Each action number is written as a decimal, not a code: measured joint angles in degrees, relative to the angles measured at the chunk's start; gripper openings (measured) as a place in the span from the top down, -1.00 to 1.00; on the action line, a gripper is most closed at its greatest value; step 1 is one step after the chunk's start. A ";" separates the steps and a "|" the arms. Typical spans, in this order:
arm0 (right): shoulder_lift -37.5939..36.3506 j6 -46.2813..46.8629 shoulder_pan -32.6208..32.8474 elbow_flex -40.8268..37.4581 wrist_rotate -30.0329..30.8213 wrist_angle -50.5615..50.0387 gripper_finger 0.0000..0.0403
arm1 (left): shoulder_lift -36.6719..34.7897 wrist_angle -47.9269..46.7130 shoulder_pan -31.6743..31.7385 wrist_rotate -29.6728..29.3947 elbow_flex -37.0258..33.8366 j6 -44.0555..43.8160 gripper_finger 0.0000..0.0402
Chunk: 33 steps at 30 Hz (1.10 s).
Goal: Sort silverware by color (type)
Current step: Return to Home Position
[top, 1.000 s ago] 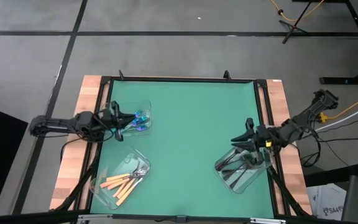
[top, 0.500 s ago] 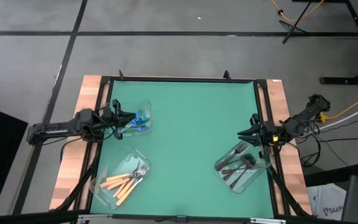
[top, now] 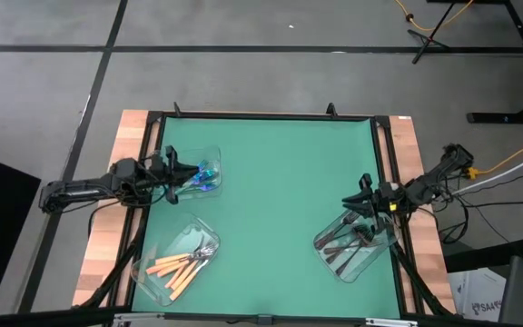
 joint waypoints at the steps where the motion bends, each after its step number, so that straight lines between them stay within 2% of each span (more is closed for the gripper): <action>1: -0.89 -0.02 0.00 -0.69 0.14 0.45 0.72 | 0.00 -0.12 0.00 0.02 0.00 -0.42 0.84; 5: -3.61 -1.45 0.02 -0.77 0.05 -1.31 0.72 | 0.00 -0.21 0.00 0.02 0.00 -0.72 0.84; 14: -3.54 -7.04 0.00 -0.75 0.12 -1.90 0.72 | 0.00 -0.30 0.00 0.04 0.00 -0.93 0.84; 27: -3.48 -10.31 0.01 -0.73 0.22 -3.60 0.72 | 0.00 -0.53 0.00 0.24 0.00 -0.41 0.84; 33: -3.45 -10.49 0.00 -0.73 0.33 -3.73 0.72 | 0.09 -8.31 0.00 1.22 0.15 -0.32 0.84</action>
